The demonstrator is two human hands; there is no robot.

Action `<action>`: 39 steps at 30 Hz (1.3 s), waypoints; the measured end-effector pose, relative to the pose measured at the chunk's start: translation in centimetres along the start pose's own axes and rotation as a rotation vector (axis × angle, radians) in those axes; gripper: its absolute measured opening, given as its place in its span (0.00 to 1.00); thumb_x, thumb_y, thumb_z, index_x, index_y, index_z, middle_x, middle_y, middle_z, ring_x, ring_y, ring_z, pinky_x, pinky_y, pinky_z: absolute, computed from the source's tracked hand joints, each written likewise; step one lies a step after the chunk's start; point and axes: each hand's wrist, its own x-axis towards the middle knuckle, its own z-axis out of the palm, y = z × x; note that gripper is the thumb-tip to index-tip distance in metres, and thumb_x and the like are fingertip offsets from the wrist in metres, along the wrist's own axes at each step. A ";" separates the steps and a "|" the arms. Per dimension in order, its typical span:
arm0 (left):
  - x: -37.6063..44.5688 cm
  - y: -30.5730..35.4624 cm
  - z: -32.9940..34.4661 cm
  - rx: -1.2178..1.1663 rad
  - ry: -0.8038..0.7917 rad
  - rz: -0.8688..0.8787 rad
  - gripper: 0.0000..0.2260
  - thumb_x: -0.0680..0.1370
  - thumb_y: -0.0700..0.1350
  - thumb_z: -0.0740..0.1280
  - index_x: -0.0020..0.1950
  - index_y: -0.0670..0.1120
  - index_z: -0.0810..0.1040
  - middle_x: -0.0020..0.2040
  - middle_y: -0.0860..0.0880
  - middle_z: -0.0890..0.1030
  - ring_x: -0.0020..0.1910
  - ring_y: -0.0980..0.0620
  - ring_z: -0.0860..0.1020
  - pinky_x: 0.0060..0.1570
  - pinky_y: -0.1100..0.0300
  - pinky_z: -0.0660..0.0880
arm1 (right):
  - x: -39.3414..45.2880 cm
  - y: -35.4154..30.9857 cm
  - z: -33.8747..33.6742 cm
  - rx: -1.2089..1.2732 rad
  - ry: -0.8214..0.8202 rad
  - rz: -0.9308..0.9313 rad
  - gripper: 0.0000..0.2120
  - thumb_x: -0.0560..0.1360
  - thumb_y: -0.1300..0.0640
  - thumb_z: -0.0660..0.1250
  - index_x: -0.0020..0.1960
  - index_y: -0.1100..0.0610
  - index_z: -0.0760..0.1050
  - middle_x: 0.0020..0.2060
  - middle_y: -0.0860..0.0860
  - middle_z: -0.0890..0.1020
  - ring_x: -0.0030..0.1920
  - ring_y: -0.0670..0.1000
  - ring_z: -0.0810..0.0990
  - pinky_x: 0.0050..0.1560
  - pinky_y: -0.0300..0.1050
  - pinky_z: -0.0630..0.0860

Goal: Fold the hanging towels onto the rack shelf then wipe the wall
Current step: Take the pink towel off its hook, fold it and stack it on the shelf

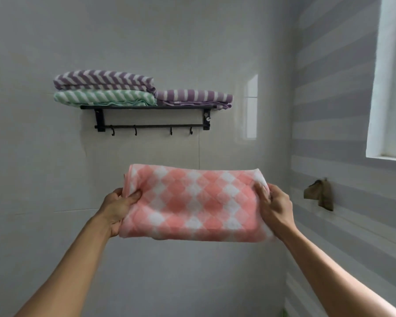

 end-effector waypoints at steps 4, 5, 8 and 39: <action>-2.9 1.5 3.3 -0.043 0.044 0.017 0.17 0.75 0.40 0.75 0.61 0.35 0.78 0.55 0.36 0.84 0.46 0.38 0.85 0.45 0.44 0.82 | 0.2 -0.5 -5.1 0.054 -0.002 0.206 0.35 0.71 0.26 0.63 0.33 0.59 0.68 0.28 0.51 0.73 0.33 0.55 0.72 0.35 0.48 0.67; -3.5 2.0 4.1 -0.045 0.054 0.012 0.16 0.75 0.40 0.75 0.59 0.35 0.79 0.53 0.36 0.84 0.45 0.39 0.85 0.46 0.43 0.82 | 0.4 -1.0 -6.0 0.117 -0.054 0.307 0.35 0.68 0.24 0.65 0.34 0.58 0.69 0.30 0.51 0.74 0.33 0.54 0.73 0.35 0.46 0.68; -4.9 3.7 6.1 -0.028 0.090 0.021 0.13 0.75 0.40 0.75 0.55 0.35 0.81 0.49 0.36 0.85 0.41 0.39 0.85 0.43 0.42 0.82 | 1.3 -2.2 -8.1 0.449 -0.362 0.568 0.28 0.68 0.41 0.79 0.51 0.65 0.79 0.45 0.58 0.86 0.42 0.59 0.86 0.44 0.53 0.84; 18.6 25.0 10.6 0.426 0.262 0.579 0.23 0.80 0.53 0.69 0.64 0.35 0.76 0.59 0.40 0.81 0.48 0.47 0.76 0.45 0.59 0.72 | 30.3 -14.8 2.2 0.376 -0.002 -0.079 0.07 0.78 0.63 0.68 0.45 0.52 0.74 0.44 0.56 0.80 0.36 0.52 0.79 0.32 0.42 0.78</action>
